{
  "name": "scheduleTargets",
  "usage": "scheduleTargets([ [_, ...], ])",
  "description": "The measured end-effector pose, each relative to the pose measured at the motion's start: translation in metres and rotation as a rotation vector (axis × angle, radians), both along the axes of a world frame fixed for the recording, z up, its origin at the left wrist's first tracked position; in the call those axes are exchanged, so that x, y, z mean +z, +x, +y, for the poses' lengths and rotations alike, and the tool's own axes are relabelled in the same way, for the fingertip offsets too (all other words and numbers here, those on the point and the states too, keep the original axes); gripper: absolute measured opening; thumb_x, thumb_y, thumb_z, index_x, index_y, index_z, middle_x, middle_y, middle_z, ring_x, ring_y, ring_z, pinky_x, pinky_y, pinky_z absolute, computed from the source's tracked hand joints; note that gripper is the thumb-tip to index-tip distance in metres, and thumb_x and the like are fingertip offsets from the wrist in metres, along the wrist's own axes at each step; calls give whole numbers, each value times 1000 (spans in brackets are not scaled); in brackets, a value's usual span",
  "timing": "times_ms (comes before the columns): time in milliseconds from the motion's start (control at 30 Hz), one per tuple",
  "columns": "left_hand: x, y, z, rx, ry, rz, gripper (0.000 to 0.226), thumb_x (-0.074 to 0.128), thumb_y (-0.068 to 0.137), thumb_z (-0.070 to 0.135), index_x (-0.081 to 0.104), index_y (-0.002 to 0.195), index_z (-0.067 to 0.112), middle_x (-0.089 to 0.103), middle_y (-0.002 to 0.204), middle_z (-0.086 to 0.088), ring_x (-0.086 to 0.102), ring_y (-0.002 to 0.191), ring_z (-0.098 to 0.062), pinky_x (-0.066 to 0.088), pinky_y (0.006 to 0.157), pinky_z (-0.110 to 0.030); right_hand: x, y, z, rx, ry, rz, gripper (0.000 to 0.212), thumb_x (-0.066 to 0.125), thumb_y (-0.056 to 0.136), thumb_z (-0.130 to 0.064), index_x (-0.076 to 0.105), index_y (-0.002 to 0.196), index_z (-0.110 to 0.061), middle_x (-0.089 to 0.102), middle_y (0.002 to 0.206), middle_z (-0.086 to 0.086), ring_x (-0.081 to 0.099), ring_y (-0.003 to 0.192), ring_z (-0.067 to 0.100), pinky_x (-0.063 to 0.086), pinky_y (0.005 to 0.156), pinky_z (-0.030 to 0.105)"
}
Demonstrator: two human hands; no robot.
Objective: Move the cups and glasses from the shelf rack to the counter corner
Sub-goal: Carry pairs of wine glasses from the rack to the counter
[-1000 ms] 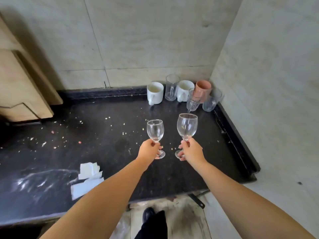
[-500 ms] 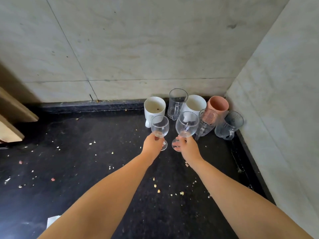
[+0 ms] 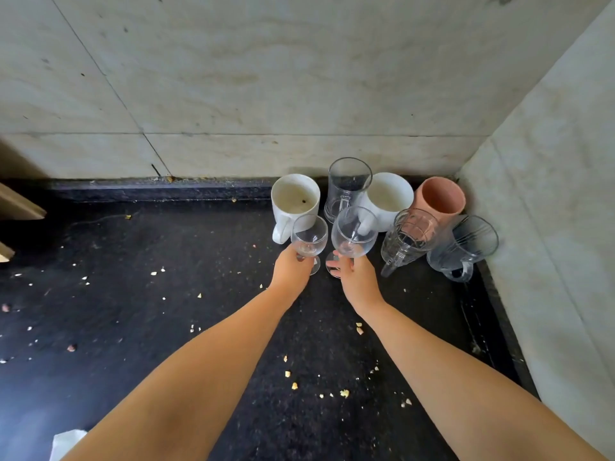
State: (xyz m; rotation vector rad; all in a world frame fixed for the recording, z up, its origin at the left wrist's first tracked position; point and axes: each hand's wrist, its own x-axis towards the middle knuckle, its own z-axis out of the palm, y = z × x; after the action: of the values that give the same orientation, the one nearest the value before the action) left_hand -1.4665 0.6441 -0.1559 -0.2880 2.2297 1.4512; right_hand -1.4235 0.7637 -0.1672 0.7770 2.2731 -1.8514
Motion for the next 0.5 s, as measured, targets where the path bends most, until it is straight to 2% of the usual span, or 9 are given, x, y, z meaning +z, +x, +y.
scheduleTargets([
  [133,-5,-2,2,18,-30,-14,22,46,94,17,63,107,9,66,96,-6,59,88,-19,44,75,-30,-6,2,4,30,18,-25,32,38,102,-13,51,130,-3,64,121,14,65,108,25,50,98,33],
  [233,-5,-3,3,29,-60,-50,23,44,96,19,61,109,11,63,95,-5,58,87,-20,45,75,-30,-4,2,5,28,20,-25,32,39,102,-12,49,131,-4,63,125,16,64,111,28,50,101,40],
  [267,-5,-4,3,25,-68,-53,23,44,97,19,61,110,11,63,96,-5,58,86,-20,45,75,-30,-4,2,5,32,25,-28,32,40,101,-12,49,131,-4,63,126,16,64,112,28,51,100,37],
  [300,-4,-3,3,19,-75,-50,23,44,97,19,60,111,12,63,97,-5,58,87,-20,45,76,-30,-2,3,5,32,33,-29,32,42,101,-14,48,131,-5,63,126,17,65,111,27,53,96,33],
  [400,-1,3,-4,3,-62,-14,26,46,95,15,56,120,14,62,106,-3,59,95,-20,45,78,-29,1,8,7,3,68,3,32,46,100,-14,46,131,-7,60,127,11,67,101,20,57,71,14],
  [500,3,11,-14,-7,-67,8,30,50,95,14,51,125,15,59,120,-2,61,103,-23,49,84,-31,4,17,7,-37,127,11,30,48,98,-11,44,128,-9,54,130,9,66,85,10,57,59,13],
])
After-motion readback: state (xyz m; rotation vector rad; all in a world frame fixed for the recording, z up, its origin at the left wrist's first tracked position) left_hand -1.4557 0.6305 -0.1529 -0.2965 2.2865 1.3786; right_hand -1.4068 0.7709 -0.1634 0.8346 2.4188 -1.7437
